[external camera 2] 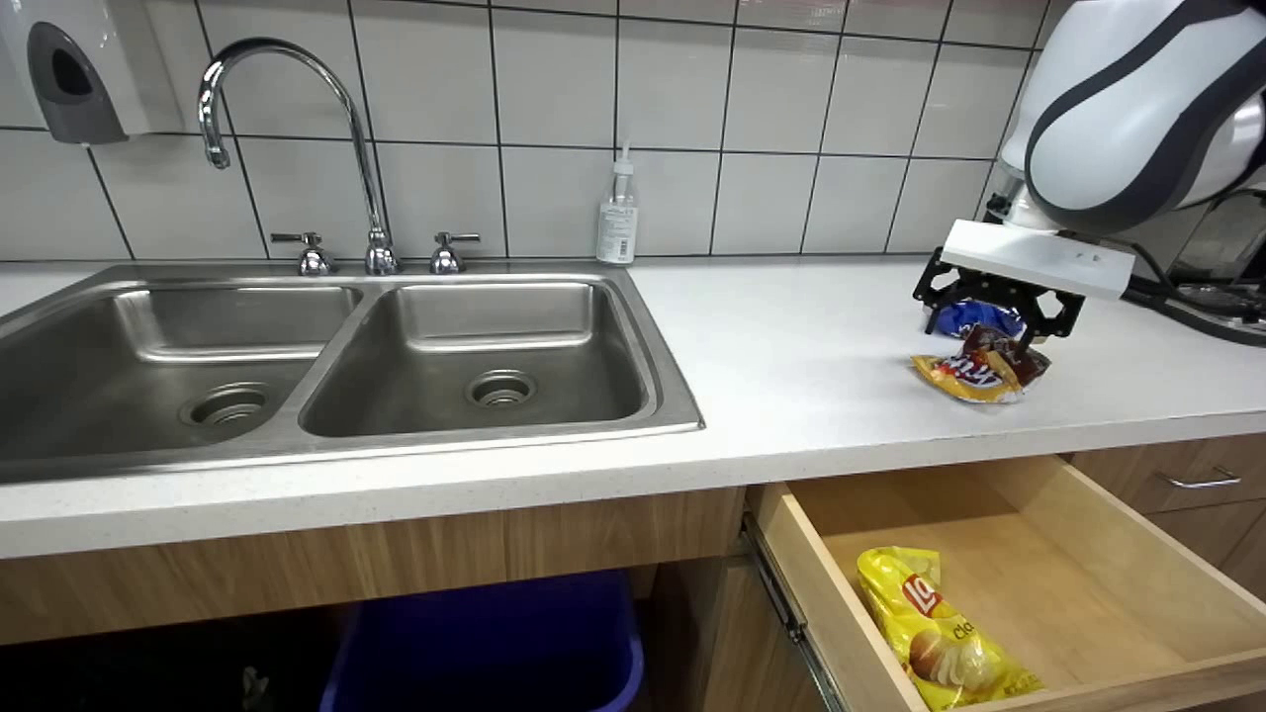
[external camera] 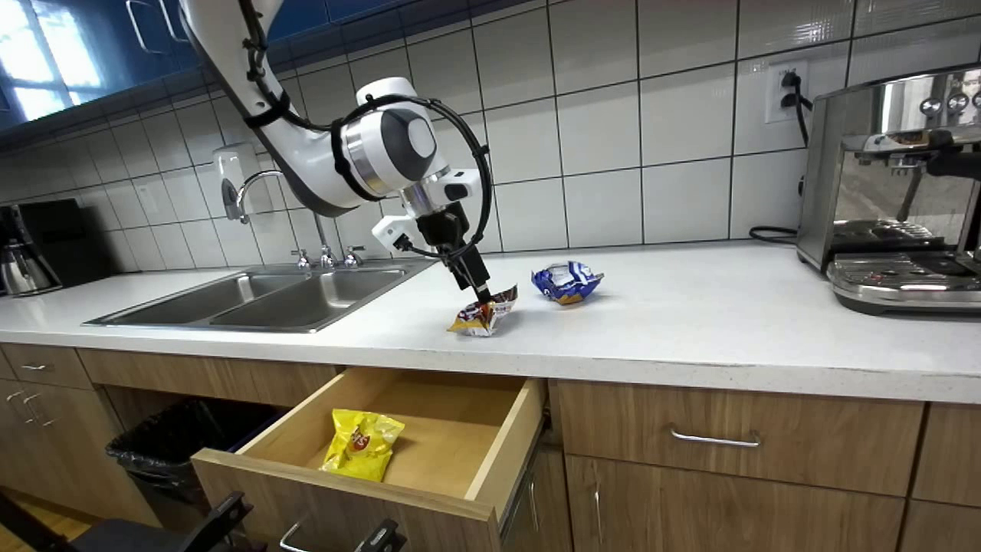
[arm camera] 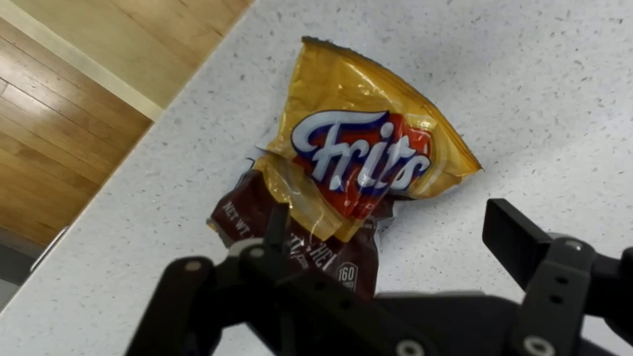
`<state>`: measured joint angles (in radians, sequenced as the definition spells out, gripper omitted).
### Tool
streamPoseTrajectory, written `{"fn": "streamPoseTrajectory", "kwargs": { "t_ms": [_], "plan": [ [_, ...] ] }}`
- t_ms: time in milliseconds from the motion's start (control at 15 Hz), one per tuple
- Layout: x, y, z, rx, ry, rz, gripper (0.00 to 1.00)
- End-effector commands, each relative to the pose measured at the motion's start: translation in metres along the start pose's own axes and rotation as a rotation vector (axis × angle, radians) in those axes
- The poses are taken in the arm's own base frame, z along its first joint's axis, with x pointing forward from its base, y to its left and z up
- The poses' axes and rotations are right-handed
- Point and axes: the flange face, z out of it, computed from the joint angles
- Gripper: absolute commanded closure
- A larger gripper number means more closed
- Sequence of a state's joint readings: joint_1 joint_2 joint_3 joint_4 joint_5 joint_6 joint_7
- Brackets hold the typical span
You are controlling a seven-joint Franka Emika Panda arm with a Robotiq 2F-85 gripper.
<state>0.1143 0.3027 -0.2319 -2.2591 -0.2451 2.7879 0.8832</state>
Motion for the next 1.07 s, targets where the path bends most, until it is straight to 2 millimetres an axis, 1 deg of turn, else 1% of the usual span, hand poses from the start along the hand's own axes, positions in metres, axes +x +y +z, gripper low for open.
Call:
{"fn": "streamPoseTrajectory", "kwargs": {
  "t_ms": [0, 400, 733, 800, 867, 1000],
  "plan": [
    [0.0081, -0.0096, 0.0048, -0.008, 0.019, 0.031, 0.00],
    [0.0102, -0.0162, 0.0090, -0.010, 0.022, 0.032, 0.00],
    [0.0105, -0.0178, 0.0105, -0.010, 0.020, 0.029, 0.00],
    [0.0106, -0.0178, 0.0106, -0.010, 0.021, 0.029, 0.11],
    [0.0107, -0.0178, 0.0106, -0.010, 0.021, 0.029, 0.26],
    [0.0105, -0.0178, 0.0106, -0.009, 0.022, 0.028, 0.42]
  ]
}}
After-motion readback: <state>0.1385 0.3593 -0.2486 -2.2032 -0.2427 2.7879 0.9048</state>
